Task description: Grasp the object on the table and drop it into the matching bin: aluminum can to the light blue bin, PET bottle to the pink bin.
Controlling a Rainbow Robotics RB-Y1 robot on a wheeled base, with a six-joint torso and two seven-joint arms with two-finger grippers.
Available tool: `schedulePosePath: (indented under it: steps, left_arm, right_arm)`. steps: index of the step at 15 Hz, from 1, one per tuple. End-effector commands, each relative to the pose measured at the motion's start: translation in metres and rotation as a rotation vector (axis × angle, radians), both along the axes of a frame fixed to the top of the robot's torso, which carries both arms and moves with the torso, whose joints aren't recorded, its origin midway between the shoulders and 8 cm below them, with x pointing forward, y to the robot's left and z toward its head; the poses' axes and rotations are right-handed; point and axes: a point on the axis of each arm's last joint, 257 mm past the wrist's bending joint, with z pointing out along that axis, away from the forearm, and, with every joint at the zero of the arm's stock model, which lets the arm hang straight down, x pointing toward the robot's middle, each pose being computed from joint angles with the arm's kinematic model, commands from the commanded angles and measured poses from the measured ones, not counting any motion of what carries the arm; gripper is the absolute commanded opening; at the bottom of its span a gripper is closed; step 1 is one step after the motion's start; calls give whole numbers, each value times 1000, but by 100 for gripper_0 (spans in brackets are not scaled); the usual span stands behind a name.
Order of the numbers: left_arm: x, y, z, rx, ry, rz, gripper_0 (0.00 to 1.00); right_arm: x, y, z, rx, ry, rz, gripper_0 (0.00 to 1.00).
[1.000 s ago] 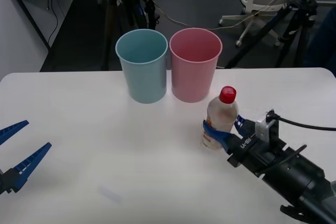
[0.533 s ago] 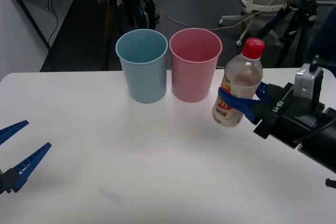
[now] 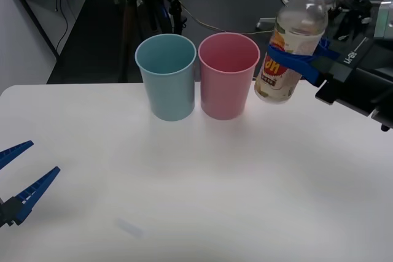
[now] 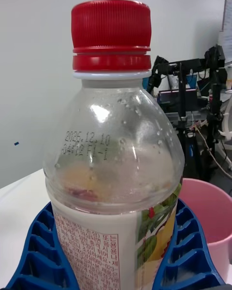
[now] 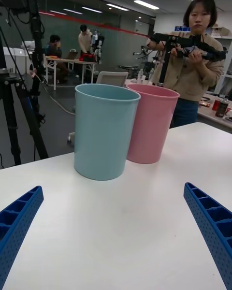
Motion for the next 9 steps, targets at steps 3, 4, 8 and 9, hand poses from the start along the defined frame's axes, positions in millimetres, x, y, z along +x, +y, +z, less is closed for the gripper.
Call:
schedulePosePath:
  steps: [3,4,8,9]
  left_arm:
    - [0,0,0,0,0,0,100]
    - [0,0,0,0,0,0,100]
    - [0,0,0,0,0,0,100]
    - [0,0,0,0,0,0,100]
  right_arm:
    - [49,11,20,-18,-35,4,0]
    - [62,17,21,-17,-30,4,0]
    - [116,35,21,-22,-8,-15,0]
    - [130,42,18,-25,1,-19,0]
